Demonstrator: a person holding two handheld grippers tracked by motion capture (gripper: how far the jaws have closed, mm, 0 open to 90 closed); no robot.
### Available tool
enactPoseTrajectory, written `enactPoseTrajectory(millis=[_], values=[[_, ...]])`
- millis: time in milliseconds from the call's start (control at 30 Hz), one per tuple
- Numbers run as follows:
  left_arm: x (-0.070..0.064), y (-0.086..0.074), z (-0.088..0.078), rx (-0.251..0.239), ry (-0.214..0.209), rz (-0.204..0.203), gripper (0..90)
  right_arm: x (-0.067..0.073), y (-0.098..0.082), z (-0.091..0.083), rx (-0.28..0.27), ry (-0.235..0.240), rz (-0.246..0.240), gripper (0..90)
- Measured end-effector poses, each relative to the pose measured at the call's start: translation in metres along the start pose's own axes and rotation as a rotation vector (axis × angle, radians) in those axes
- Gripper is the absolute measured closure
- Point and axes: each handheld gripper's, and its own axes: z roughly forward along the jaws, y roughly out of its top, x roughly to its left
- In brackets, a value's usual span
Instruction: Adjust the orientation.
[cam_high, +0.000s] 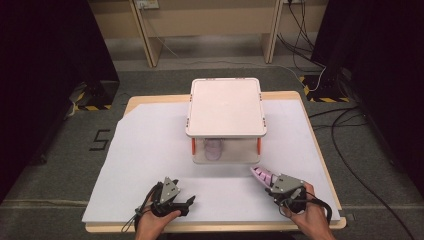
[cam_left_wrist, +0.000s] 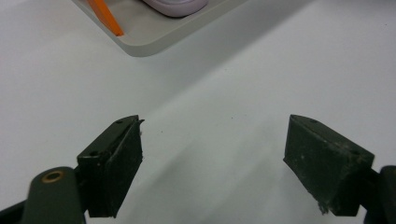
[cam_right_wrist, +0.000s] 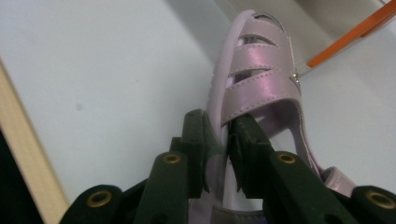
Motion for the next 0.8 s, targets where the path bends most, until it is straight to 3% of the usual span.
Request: enactPoseTrajectory(millis=[367,533,633,800], values=[[0.0,0.0,0.001,0.002,0.0,0.001,19.0,0.02,0.003,-0.01,-0.044,0.083,0.066,44.2],[0.0,-0.001,0.0,0.0,-0.001,0.0,19.0,0.026,0.007,-0.017,-0.129,0.157,0.127,41.7],[0.0,-0.001,0.0,-0.002,0.004,-0.004,18.9,0.026,0.01,-0.02,-0.158,0.139,0.108,38.2],[0.0,0.0,0.0,0.001,0.003,-0.001,19.0,0.016,0.006,-0.028,-0.226,0.133,0.132,37.0]])
